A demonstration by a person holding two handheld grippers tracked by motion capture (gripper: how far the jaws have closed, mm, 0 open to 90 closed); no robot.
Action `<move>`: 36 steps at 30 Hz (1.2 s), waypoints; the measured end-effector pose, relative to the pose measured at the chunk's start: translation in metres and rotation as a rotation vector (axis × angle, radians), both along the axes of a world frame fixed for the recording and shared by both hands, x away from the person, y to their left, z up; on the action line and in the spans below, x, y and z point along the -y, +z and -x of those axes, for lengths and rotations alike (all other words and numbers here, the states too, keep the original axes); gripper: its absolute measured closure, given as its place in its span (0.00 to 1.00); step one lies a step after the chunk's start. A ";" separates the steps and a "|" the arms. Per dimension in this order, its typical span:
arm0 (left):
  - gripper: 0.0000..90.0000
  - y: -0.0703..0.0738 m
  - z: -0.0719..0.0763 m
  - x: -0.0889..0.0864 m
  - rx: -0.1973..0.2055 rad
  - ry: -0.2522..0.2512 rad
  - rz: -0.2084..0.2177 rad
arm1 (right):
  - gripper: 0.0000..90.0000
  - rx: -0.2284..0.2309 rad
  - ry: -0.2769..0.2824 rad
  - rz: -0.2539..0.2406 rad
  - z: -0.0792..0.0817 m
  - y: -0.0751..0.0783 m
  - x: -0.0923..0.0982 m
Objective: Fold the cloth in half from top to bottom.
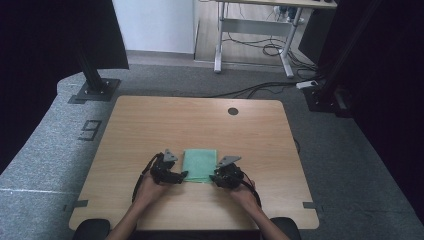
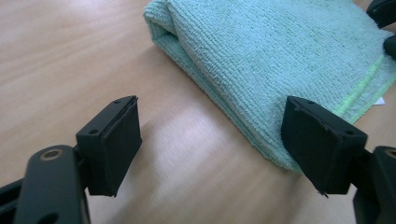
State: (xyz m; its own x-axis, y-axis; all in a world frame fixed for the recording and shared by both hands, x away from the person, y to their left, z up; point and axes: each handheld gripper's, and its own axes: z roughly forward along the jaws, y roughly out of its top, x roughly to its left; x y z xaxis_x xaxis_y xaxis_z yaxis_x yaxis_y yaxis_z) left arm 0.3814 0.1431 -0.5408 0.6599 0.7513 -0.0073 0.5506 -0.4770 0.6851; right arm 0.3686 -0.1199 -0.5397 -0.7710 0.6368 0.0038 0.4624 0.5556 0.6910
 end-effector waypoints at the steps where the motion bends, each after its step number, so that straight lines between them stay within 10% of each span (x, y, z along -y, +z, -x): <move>1: 0.21 0.000 -0.003 0.000 0.003 0.003 0.000 | 0.72 -0.002 -0.006 -0.001 -0.002 0.000 0.000; 36: 0.16 -0.006 -0.049 -0.001 0.014 0.055 0.041 | 0.54 0.005 -0.158 -0.013 -0.067 -0.003 0.013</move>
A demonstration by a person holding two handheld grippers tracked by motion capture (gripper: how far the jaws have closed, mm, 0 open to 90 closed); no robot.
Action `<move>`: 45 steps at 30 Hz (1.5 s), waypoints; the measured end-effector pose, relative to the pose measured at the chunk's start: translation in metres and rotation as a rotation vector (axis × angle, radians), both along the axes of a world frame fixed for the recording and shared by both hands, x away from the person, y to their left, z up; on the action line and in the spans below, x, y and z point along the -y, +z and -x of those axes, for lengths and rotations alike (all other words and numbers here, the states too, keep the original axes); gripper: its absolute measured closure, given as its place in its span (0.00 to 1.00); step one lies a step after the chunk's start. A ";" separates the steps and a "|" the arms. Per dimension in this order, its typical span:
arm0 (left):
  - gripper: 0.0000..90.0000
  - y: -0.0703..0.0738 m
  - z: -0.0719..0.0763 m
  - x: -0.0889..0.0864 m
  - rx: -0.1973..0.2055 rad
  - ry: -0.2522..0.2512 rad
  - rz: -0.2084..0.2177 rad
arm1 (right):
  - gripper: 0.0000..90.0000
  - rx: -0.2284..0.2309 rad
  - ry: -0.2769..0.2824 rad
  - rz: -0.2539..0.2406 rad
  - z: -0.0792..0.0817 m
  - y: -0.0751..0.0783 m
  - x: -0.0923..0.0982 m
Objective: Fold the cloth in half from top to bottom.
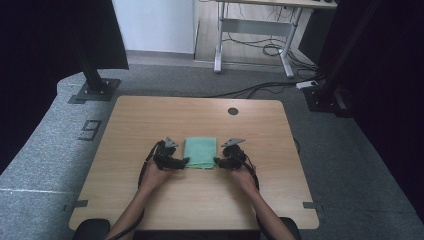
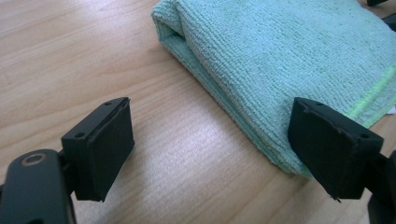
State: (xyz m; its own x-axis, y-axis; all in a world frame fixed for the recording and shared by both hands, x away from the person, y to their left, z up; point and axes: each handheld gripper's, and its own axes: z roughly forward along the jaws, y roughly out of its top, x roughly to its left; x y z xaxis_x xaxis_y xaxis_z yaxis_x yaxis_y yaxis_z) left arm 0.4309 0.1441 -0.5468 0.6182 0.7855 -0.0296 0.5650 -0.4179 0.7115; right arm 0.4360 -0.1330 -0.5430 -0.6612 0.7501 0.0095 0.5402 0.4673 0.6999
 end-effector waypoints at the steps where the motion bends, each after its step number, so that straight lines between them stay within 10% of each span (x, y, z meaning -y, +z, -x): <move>1: 0.16 0.000 -0.001 0.000 -0.001 0.001 0.001 | 0.54 0.002 0.001 -0.002 -0.001 0.000 0.000; 19: 0.16 0.014 0.004 -0.001 0.014 -0.028 -0.027 | 0.38 0.013 0.035 -0.023 0.011 0.007 0.004; 45: 0.00 0.040 0.059 -0.033 0.061 -0.102 -0.069 | 0.10 0.049 0.053 -0.050 0.044 0.027 0.032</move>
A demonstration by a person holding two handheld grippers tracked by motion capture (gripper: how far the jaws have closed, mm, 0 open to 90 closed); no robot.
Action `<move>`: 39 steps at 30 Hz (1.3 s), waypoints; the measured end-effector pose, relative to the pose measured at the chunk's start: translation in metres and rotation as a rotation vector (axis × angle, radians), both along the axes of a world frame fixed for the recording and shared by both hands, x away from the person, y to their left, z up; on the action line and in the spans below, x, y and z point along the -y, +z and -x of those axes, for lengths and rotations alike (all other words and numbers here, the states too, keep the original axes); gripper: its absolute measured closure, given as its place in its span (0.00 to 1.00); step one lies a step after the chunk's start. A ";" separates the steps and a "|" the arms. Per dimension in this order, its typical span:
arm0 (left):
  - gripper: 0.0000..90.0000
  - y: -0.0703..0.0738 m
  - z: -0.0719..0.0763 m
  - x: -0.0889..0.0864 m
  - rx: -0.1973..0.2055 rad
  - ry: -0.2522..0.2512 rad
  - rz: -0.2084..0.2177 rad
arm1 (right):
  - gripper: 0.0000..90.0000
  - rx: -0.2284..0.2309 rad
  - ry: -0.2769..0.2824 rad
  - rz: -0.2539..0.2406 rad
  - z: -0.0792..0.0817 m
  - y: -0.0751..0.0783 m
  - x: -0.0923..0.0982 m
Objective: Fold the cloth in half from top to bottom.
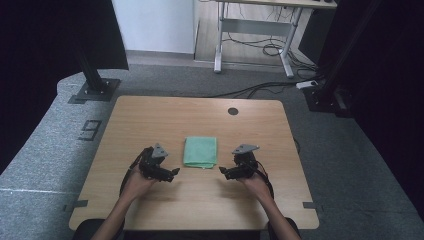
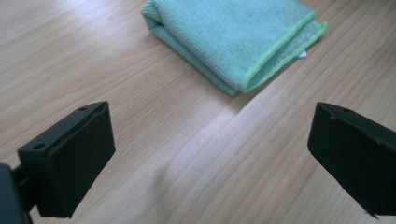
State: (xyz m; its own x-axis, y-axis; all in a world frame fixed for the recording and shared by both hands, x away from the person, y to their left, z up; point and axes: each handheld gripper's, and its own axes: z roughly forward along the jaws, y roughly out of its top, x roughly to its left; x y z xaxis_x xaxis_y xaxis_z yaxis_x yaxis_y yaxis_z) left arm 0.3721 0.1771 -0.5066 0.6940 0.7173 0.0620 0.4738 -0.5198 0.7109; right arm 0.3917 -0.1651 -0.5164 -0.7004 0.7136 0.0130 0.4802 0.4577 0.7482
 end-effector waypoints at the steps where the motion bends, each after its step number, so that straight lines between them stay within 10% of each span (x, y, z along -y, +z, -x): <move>1: 0.00 0.001 0.002 -0.002 0.003 0.000 -0.008 | 0.09 0.002 -0.003 0.000 0.002 0.001 0.002; 21: 0.00 -0.016 0.031 -0.047 -0.002 0.063 0.025 | 0.00 0.006 -0.042 0.000 0.030 -0.006 0.035; 39: 0.00 -0.041 0.031 -0.040 -0.044 0.051 -0.027 | 0.00 -0.024 -0.042 0.022 0.033 -0.037 0.037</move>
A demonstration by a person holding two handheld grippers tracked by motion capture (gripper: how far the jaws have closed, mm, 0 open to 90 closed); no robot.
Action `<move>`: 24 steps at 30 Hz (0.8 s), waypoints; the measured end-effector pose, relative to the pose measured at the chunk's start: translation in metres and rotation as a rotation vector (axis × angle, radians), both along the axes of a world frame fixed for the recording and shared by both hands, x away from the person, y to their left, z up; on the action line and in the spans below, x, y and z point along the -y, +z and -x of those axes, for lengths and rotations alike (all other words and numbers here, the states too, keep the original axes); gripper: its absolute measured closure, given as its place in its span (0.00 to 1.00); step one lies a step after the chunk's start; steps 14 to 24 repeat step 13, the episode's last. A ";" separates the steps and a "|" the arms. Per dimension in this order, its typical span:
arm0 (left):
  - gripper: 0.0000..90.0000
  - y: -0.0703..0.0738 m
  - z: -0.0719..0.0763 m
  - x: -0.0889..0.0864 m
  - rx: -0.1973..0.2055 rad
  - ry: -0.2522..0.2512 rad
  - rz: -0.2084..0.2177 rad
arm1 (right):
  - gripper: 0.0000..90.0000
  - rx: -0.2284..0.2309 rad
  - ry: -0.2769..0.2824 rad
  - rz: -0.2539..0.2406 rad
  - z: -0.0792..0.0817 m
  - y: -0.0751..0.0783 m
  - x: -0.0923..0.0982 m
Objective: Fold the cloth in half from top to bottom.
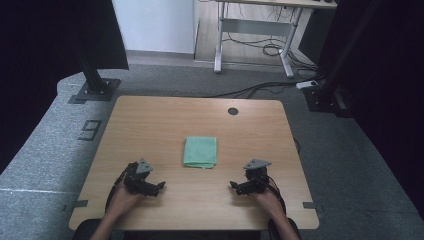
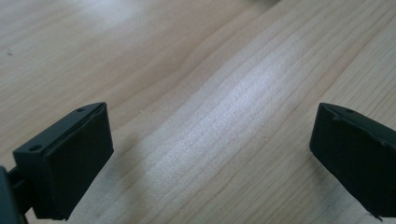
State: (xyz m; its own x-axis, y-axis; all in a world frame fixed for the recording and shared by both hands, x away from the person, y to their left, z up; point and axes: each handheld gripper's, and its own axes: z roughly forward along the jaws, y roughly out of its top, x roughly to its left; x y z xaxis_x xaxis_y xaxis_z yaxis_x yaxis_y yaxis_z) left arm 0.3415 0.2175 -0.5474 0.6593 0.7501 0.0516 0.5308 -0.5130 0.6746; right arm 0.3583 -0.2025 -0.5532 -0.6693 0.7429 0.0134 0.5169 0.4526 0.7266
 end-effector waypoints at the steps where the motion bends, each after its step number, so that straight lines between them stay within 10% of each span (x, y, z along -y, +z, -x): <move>1: 0.00 -0.001 -0.001 0.000 -0.009 -0.002 0.003 | 0.00 -0.007 0.005 0.009 0.000 -0.002 0.000; 24: 0.00 -0.002 -0.003 0.002 -0.055 0.002 0.028 | 0.00 -0.005 0.011 0.018 0.000 -0.004 -0.001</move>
